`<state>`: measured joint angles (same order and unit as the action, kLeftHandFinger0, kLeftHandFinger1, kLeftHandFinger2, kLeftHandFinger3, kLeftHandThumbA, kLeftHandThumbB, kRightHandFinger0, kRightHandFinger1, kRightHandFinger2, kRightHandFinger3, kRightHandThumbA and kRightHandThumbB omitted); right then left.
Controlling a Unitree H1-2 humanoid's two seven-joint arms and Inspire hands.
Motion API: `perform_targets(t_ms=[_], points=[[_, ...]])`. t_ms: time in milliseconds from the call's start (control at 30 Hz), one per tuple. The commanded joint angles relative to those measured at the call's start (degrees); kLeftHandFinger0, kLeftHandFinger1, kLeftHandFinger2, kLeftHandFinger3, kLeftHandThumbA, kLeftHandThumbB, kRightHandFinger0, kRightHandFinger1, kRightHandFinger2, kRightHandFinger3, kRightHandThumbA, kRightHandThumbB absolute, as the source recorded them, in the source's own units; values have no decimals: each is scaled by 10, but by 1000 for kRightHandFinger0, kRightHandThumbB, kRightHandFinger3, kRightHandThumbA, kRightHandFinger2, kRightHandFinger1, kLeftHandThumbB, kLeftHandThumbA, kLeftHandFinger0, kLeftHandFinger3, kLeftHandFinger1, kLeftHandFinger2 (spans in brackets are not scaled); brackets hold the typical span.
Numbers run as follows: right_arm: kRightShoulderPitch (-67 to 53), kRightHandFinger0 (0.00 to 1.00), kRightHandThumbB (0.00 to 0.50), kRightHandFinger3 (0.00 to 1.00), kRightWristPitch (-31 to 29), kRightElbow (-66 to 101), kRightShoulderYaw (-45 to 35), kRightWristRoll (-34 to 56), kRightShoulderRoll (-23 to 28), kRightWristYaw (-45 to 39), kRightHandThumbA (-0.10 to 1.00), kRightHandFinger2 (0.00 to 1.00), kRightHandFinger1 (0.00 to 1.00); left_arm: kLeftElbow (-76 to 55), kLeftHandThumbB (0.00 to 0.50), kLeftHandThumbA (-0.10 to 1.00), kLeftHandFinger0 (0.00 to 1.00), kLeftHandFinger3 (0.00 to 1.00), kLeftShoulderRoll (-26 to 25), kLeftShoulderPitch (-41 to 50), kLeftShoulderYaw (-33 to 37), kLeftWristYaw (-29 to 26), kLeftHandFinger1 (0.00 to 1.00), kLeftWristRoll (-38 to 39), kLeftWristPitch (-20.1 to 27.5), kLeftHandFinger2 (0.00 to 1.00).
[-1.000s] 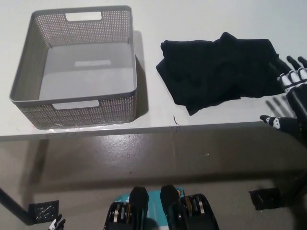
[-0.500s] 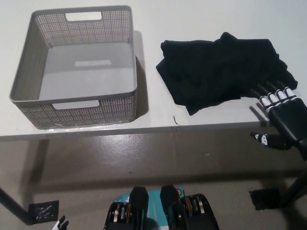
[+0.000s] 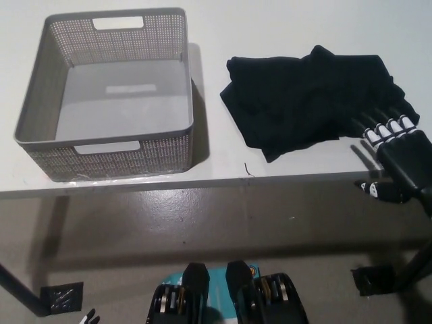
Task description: Use the right hand to pick up a t shirt on the right hand side and place it into a contianer on the left side
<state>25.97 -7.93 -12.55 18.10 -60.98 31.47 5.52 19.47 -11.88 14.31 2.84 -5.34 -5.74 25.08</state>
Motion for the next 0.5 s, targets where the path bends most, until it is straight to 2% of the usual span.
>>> perform_targets(t_ms=[0, 100, 300, 467], points=[[38, 1000, 415, 1000, 11, 30, -15, 3, 30, -24, 895, 1000, 1000, -6, 245, 1000, 953, 1000, -8, 5, -2, -2, 1000, 6, 19, 1000], [55, 1000, 413, 1000, 15, 41, -16, -4, 36, -39, 954, 1000, 1000, -6, 243, 1000, 961, 1000, -12, 1, -1, 0, 1000, 5, 19, 1000], [88, 1000, 425, 1000, 23, 25, -9, 4, 14, -52, 915, 1000, 1000, -8, 221, 1000, 941, 1000, -10, -8, 2, -3, 1000, 1, 19, 1000], [109, 1000, 427, 1000, 37, 0, 0, 3, -12, -63, 865, 1000, 1000, -11, 229, 1000, 939, 1000, -8, -10, 6, 2, 1000, -2, 19, 1000]])
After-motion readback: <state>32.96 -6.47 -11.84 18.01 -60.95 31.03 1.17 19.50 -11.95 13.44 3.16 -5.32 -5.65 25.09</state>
